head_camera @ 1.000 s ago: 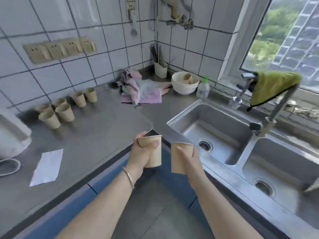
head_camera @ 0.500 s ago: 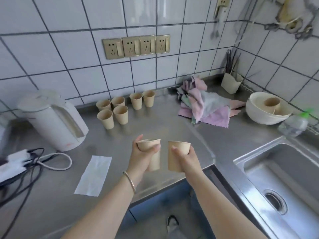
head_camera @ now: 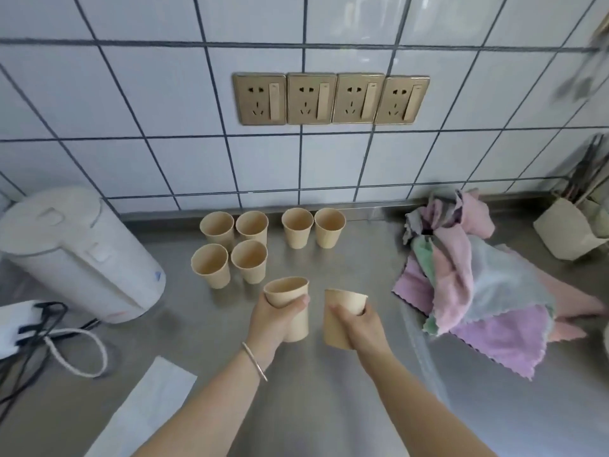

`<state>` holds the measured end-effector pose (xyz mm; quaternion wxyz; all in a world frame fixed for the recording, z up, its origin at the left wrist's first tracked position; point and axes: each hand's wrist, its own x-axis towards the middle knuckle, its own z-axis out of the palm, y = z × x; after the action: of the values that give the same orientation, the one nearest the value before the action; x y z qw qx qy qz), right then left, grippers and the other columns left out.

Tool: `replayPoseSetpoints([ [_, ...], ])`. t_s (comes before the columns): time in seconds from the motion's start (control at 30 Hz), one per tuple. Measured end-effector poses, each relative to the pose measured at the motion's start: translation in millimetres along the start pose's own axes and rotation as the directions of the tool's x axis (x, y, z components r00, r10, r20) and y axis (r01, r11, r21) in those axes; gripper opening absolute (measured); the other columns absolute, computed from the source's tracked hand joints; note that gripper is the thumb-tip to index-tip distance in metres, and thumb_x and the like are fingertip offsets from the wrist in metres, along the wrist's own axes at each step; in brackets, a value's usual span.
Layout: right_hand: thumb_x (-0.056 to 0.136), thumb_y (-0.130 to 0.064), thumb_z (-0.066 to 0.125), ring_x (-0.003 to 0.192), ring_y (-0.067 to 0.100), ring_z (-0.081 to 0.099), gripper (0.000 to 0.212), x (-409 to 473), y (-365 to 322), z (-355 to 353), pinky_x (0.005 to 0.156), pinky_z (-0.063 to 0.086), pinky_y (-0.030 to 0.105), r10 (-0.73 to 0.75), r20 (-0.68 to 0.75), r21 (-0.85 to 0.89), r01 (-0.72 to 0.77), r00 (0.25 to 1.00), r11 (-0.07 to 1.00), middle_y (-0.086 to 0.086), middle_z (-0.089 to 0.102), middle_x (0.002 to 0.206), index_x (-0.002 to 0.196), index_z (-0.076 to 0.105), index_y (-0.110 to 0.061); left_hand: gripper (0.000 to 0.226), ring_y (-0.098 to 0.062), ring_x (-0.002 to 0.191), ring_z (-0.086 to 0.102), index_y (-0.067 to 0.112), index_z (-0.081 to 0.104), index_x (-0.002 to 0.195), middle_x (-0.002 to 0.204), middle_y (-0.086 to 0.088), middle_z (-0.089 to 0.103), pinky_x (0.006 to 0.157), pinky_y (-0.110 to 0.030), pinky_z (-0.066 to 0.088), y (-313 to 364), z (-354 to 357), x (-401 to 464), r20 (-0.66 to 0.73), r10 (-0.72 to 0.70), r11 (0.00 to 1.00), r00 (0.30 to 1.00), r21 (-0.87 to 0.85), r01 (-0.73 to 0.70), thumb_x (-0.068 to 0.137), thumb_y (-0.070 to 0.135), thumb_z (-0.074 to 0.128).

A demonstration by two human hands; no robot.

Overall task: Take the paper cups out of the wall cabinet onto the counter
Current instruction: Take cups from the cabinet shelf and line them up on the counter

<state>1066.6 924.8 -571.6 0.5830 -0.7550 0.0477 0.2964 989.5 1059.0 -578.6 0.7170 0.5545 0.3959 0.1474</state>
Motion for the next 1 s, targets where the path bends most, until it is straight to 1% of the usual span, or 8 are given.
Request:
replayPoseSetpoints([
  [0.1, 0.073, -0.029, 0.078, 0.086, 0.018, 0.063, 0.040, 33, -9, 5, 0.066, 0.053, 0.029, -0.002, 0.023, -0.030, 0.003, 1.000, 1.000, 0.004, 0.066, 0.103, 0.106, 0.058, -0.018, 0.059, -0.015, 0.088, 0.064, 0.014, 0.059, 0.114, 0.106, -0.003, 0.070, 0.072, -0.025, 0.049, -1, 10, 31, -0.013, 0.011, 1.000, 1.000, -0.014, -0.011, 0.060, 0.019, 0.083],
  [0.2, 0.055, -0.041, 0.082, 0.097, 0.021, 0.062, 0.052, 61, -15, 10, 0.081, 0.056, 0.041, -0.053, 0.017, -0.050, 0.053, 0.998, 0.997, 0.008, 0.061, 0.112, 0.098, 0.054, -0.030, 0.062, -0.017, 0.093, 0.062, 0.022, 0.053, 0.110, 0.104, 0.001, 0.066, 0.085, -0.031, 0.050, -3, 22, 59, 0.000, 0.059, 0.998, 0.998, -0.006, -0.059, 0.056, 0.017, 0.084],
  [0.27, 0.052, -0.039, 0.082, 0.099, 0.020, 0.061, 0.057, 76, -19, 13, 0.077, 0.055, 0.031, -0.080, 0.008, -0.052, 0.081, 0.997, 0.995, 0.008, 0.057, 0.115, 0.098, 0.049, -0.033, 0.068, -0.017, 0.094, 0.063, 0.026, 0.052, 0.109, 0.104, 0.001, 0.066, 0.081, -0.022, 0.052, -5, 29, 76, 0.003, 0.097, 0.995, 0.995, 0.023, -0.097, 0.050, 0.020, 0.085],
  [0.37, 0.068, -0.007, 0.080, 0.086, 0.009, 0.059, 0.056, 104, -23, 16, 0.062, 0.050, 0.011, -0.133, 0.012, -0.047, 0.133, 0.991, 0.990, 0.001, 0.057, 0.104, 0.106, 0.044, -0.025, 0.070, -0.017, 0.097, 0.063, 0.036, 0.050, 0.106, 0.105, 0.004, 0.065, 0.083, -0.023, 0.053, -9, 38, 102, -0.050, 0.168, 0.984, 0.984, 0.062, -0.165, 0.049, 0.019, 0.087],
  [0.43, 0.065, -0.008, 0.082, 0.092, 0.013, 0.059, 0.063, 122, -22, 20, 0.075, 0.053, 0.021, -0.164, 0.002, -0.080, 0.164, 0.986, 0.983, -0.005, 0.057, 0.103, 0.108, 0.042, -0.030, 0.071, -0.017, 0.101, 0.061, 0.041, 0.048, 0.104, 0.106, 0.013, 0.063, 0.090, -0.027, 0.048, -12, 41, 114, -0.089, 0.246, 0.963, 0.965, 0.138, -0.233, 0.049, 0.020, 0.087],
  [0.5, 0.060, -0.015, 0.083, 0.098, 0.017, 0.059, 0.066, 134, -19, 24, 0.086, 0.052, 0.037, -0.155, -0.025, -0.096, 0.152, 0.988, 0.984, -0.009, 0.057, 0.102, 0.105, 0.039, -0.036, 0.073, -0.013, 0.101, 0.058, 0.042, 0.045, 0.103, 0.105, 0.020, 0.058, 0.088, -0.017, 0.045, -13, 42, 123, -0.106, 0.314, 0.935, 0.943, 0.205, -0.289, 0.055, 0.008, 0.087],
  [0.73, 0.069, -0.017, 0.079, 0.081, -0.003, 0.052, 0.062, 147, -18, 31, 0.070, 0.037, 0.016, -0.186, -0.073, -0.191, 0.169, 0.980, 0.967, -0.028, 0.050, 0.092, 0.107, 0.034, -0.036, 0.076, 0.012, 0.092, 0.055, 0.027, 0.042, 0.110, 0.106, 0.012, 0.057, 0.083, -0.001, 0.040, -26, 43, 137, -0.177, 0.387, 0.908, 0.905, 0.241, -0.341, 0.056, -0.007, 0.084],
  [1.0, 0.070, -0.017, 0.077, 0.091, 0.011, 0.051, 0.062, 141, -11, 34, 0.079, 0.039, 0.024, -0.212, -0.061, -0.233, 0.193, 0.975, 0.953, -0.014, 0.054, 0.101, 0.110, 0.033, -0.037, 0.077, 0.016, 0.094, 0.055, 0.028, 0.043, 0.110, 0.106, 0.015, 0.057, 0.086, -0.007, 0.043, -36, 43, 140, -0.186, 0.357, 0.922, 0.915, 0.224, -0.315, 0.054, -0.004, 0.085],
])
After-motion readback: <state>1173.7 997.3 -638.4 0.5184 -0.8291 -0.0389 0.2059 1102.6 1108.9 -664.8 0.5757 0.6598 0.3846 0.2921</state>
